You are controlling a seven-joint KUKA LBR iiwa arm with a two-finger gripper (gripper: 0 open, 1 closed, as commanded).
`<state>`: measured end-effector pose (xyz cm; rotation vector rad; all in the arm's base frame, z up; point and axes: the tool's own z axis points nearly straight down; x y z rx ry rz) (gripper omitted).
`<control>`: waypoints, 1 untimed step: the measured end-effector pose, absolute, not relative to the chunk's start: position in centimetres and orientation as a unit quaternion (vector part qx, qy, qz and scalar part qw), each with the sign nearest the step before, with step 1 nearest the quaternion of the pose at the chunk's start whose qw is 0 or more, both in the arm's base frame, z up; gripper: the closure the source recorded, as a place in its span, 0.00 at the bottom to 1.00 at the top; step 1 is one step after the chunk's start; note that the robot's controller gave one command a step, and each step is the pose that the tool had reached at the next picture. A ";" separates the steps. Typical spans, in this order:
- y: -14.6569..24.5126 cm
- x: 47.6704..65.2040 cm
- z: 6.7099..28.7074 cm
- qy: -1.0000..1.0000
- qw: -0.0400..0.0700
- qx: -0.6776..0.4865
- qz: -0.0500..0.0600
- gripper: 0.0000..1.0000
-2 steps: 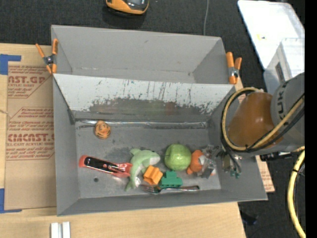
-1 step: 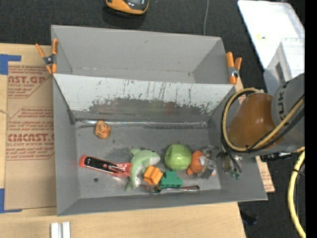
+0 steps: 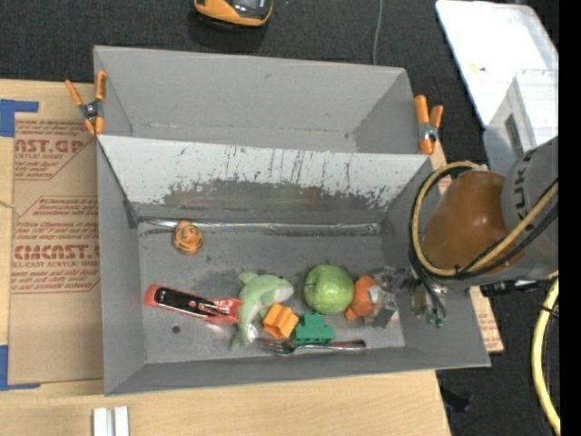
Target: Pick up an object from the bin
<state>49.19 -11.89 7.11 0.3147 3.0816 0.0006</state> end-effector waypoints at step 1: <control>-12.7 49.8 7.1 0.994 0.022 0.102 0.000 1.00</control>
Offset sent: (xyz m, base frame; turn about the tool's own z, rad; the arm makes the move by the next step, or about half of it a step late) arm 0.0018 -0.0045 -0.0011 0.0105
